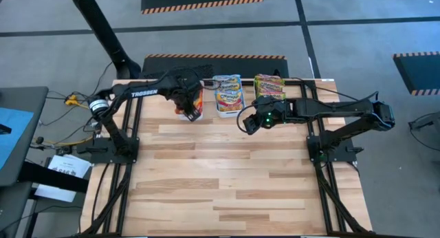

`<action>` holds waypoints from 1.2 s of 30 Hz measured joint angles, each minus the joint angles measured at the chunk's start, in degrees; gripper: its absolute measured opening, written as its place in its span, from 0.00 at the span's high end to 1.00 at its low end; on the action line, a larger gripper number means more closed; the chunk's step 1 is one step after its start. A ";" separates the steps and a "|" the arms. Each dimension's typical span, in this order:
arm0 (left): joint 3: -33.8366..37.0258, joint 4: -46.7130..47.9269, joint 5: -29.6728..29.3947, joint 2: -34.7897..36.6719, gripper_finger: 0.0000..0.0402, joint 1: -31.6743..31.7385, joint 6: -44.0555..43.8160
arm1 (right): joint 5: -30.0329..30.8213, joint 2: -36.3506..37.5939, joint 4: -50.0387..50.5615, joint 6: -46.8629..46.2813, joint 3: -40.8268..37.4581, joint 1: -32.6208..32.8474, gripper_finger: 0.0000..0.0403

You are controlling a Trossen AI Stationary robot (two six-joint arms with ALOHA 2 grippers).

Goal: Sort Maruchan noodles
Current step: Put the orange noodle pack into the left white bin

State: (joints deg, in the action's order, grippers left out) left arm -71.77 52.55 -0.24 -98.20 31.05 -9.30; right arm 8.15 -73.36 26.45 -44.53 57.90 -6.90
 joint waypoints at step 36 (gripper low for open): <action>-13.31 10.04 5.34 1.55 0.69 -5.25 2.60 | 1.12 0.00 -0.16 -0.04 -0.01 0.04 0.69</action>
State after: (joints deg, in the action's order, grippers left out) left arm -85.08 62.59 5.10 -96.65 25.80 -6.70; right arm 9.28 -73.36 26.30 -44.58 57.89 -6.85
